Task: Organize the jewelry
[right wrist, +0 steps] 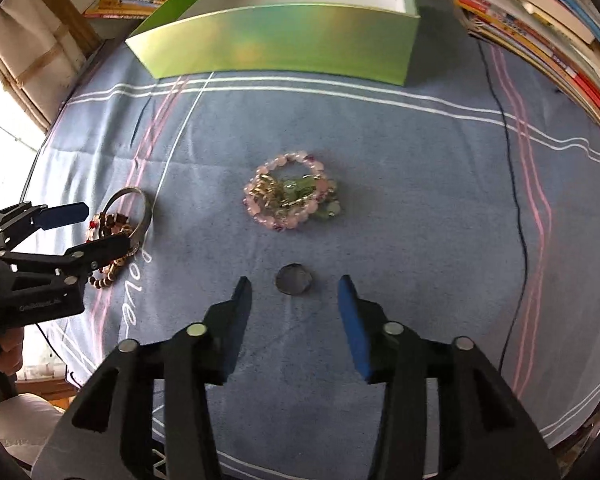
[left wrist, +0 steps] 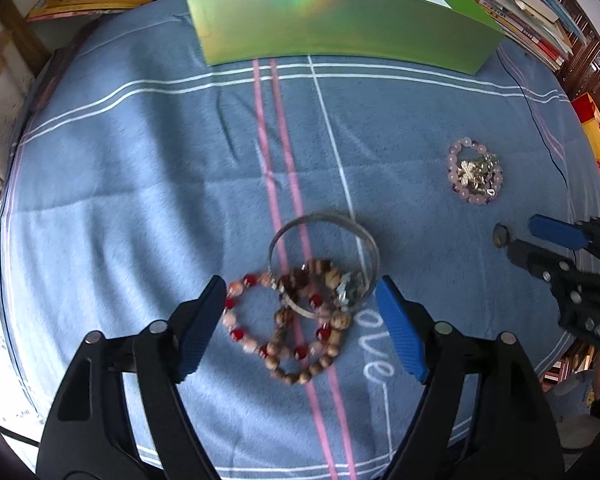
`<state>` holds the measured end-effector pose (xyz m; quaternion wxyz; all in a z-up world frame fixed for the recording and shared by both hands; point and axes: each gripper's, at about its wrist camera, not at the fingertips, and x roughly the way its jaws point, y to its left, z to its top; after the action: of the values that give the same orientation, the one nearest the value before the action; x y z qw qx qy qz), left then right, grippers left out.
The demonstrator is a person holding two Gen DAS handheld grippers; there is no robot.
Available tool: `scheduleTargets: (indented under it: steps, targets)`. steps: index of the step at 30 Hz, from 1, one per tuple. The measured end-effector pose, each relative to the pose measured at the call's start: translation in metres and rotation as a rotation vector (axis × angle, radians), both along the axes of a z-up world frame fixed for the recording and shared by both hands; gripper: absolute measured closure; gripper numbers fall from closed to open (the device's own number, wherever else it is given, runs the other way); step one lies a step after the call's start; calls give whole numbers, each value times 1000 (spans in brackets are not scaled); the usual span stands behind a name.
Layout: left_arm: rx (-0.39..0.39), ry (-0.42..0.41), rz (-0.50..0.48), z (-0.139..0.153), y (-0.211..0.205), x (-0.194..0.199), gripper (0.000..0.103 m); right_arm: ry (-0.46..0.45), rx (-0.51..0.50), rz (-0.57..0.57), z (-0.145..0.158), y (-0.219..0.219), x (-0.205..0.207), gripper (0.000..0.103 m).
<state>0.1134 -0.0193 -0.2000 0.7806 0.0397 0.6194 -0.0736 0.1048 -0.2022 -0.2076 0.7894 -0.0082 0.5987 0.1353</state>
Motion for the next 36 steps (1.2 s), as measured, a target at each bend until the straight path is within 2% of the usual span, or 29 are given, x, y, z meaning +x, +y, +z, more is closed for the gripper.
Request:
scheduleTargets:
  steps: [4, 6, 7, 12, 16, 19, 24, 29, 36]
  targets:
    - [4, 2, -8, -6, -8, 9, 25, 18, 6, -23, -3, -10, -3, 57]
    - [0, 6, -17, -9, -11, 13, 40, 25, 7, -31, -7, -9, -3, 57]
    - [0, 10, -18, -11, -13, 15, 42, 27, 6, -34, -8, -10, -4, 57]
    - [6, -13, 6, -8, -13, 26, 42, 24, 12, -44, -8, -11, -5, 57]
    - [-28, -35, 71, 4, 8, 37, 42, 22, 8, -29, -7, -9, -4, 57]
    - [-24, -32, 126, 5, 25, 47, 42, 16, -18, -3, -8, 1, -3, 57]
    - [-23, -26, 192, 6, 46, 50, 34, 16, -24, 18, -9, 11, -2, 57]
    - [-7, -18, 168, 9, 56, 26, 32, 18, -23, 10, -11, 10, -2, 57]
    - [-16, 26, 54, -8, 28, -1, 32, 16, -33, 16, -13, 14, -3, 57]
